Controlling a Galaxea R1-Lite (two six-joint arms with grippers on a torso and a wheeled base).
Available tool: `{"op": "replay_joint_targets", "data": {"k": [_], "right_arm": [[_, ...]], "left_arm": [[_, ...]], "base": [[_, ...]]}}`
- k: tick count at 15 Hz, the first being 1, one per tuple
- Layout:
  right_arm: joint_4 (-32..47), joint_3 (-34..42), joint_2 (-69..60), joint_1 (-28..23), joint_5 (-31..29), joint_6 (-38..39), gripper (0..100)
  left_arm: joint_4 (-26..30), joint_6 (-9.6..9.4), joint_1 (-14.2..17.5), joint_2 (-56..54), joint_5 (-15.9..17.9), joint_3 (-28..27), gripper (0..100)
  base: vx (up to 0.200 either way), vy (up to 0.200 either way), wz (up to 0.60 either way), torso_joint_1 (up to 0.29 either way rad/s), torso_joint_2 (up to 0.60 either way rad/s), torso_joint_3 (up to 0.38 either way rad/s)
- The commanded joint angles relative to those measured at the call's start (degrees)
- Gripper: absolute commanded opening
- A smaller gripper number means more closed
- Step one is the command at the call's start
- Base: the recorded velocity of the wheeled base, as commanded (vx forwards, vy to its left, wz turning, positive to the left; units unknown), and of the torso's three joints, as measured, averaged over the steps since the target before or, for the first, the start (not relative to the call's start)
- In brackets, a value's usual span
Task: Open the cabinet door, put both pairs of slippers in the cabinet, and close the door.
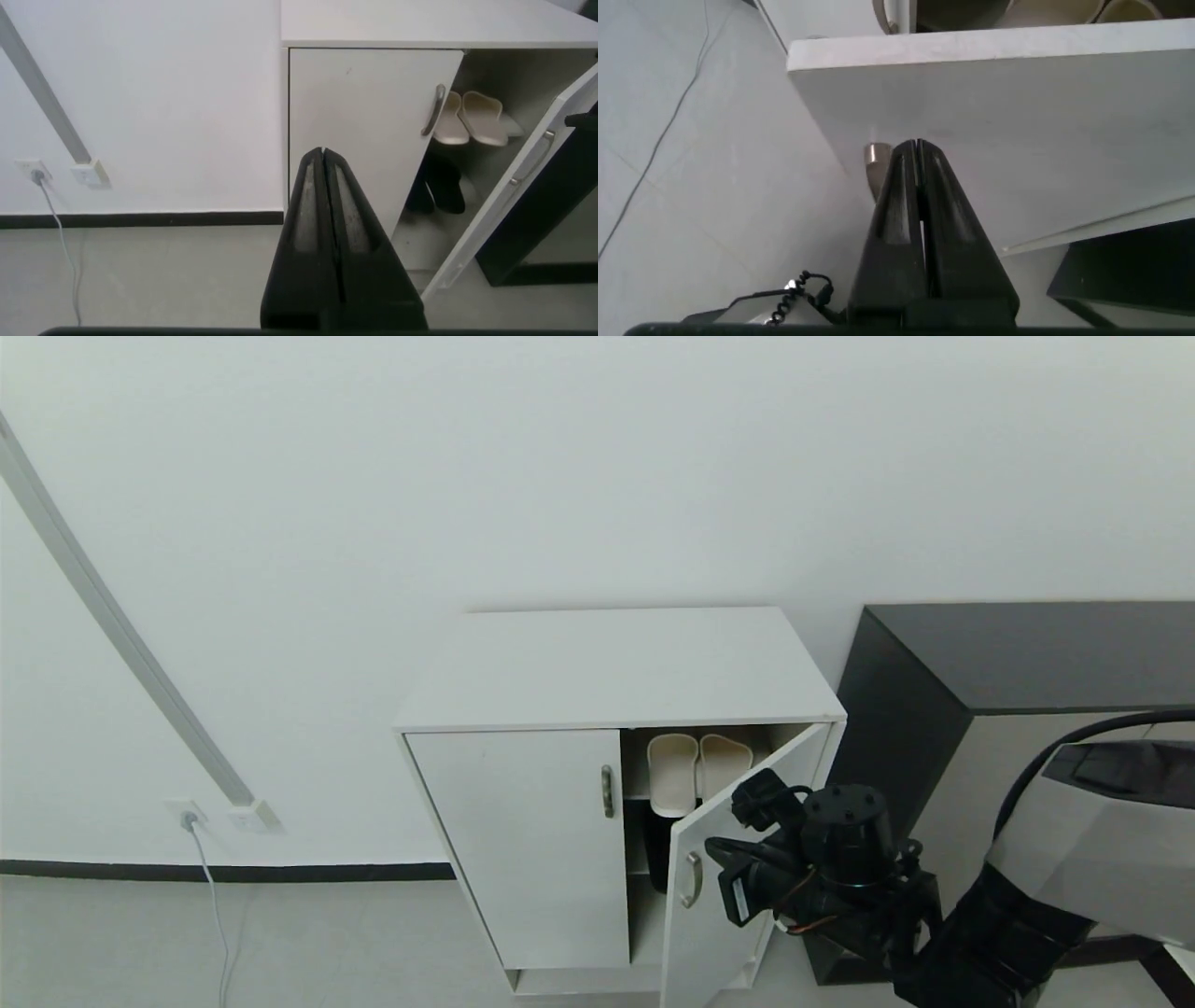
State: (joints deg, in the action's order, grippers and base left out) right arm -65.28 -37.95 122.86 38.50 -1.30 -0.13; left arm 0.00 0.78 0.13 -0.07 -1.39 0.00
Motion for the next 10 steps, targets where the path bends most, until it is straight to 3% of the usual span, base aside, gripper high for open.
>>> {"op": "replay_joint_targets", "data": {"k": [1, 10], "right_arm": [[0.0, -2.6, 2.7, -0.9, 0.0, 0.0, 0], [0.2, -12.0, 9.9, -3.7, 0.1, 0.0, 0]], "left_arm": [[0.0, 0.01, 0.0, 0.1, 0.0, 0.0, 0], [0.0, 0.01, 0.0, 0.1, 0.0, 0.0, 0]], "base": [[0.0, 0.0, 0.0, 0.0, 0.0, 0.0], [0.0, 0.0, 0.0, 0.0, 0.0, 0.0]]}}
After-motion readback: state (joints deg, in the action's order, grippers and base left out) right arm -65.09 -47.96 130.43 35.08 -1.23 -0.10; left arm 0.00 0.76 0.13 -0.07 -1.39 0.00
